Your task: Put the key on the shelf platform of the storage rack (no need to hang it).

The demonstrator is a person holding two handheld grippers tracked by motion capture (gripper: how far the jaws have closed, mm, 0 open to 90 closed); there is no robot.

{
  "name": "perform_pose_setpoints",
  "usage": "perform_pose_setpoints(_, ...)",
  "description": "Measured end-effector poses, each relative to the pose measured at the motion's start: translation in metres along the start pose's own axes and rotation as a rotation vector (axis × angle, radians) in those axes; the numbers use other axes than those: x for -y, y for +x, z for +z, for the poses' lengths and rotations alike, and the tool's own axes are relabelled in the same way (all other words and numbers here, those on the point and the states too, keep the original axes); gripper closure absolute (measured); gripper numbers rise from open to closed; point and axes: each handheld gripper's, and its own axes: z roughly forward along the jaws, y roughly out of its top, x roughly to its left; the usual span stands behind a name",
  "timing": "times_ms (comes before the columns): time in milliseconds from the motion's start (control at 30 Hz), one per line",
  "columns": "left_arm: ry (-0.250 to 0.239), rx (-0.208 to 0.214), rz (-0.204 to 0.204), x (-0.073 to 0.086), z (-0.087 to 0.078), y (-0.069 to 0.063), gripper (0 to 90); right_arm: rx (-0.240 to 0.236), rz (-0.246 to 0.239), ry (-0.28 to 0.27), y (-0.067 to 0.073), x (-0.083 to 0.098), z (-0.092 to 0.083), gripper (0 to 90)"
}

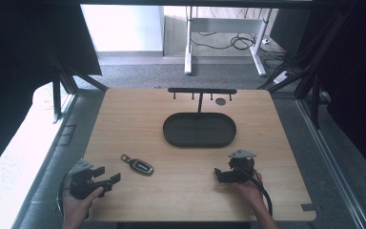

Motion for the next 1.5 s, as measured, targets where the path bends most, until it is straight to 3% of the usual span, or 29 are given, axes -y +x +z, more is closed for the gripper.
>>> perform_pose_setpoints(67,0.019,-0.003,-0.006,0.002,0.002,0.002,22.8,0.011,0.013,0.0,-0.001,-0.001,0.0,1.6)
perform_pose_setpoints(167,0.027,0.0,-0.005,0.002,0.003,0.001,22.8,0.021,0.028,0.021,-0.001,-0.002,-0.006,13.2)
perform_pose_setpoints(233,0.031,0.014,0.006,0.002,0.003,-0.003,22.7,-0.056,0.045,0.003,-0.002,-0.001,-0.011,15.0)
perform_pose_setpoints(300,0.031,0.024,0.016,0.001,0.003,-0.005,22.7,-0.08,0.065,-0.008,-0.004,0.001,-0.016,15.7)
perform_pose_setpoints(467,0.042,0.032,0.02,0.002,0.005,-0.006,22.8,-0.071,0.064,-0.072,-0.012,0.005,-0.039,18.5)
perform_pose_setpoints(667,0.027,0.038,0.028,0.002,0.006,-0.01,23.4,-0.065,0.07,-0.092,-0.019,0.009,-0.051,20.8)
perform_pose_setpoints(833,0.045,0.046,0.035,0.004,0.009,-0.011,23.3,-0.075,0.074,-0.09,-0.023,0.008,-0.054,20.8)
perform_pose_setpoints(1133,0.031,0.051,0.037,0.001,0.004,-0.013,23.3,-0.085,0.022,-0.082,-0.02,0.005,-0.061,23.2)
perform_pose_setpoints(1300,0.032,0.052,0.039,0.001,0.003,-0.013,23.2,-0.091,0.04,-0.083,-0.022,0.005,-0.067,24.1)
perform_pose_setpoints(1500,0.024,0.054,0.034,-0.002,-0.002,-0.012,23.1,-0.141,-0.055,-0.091,-0.012,-0.008,-0.071,24.1)
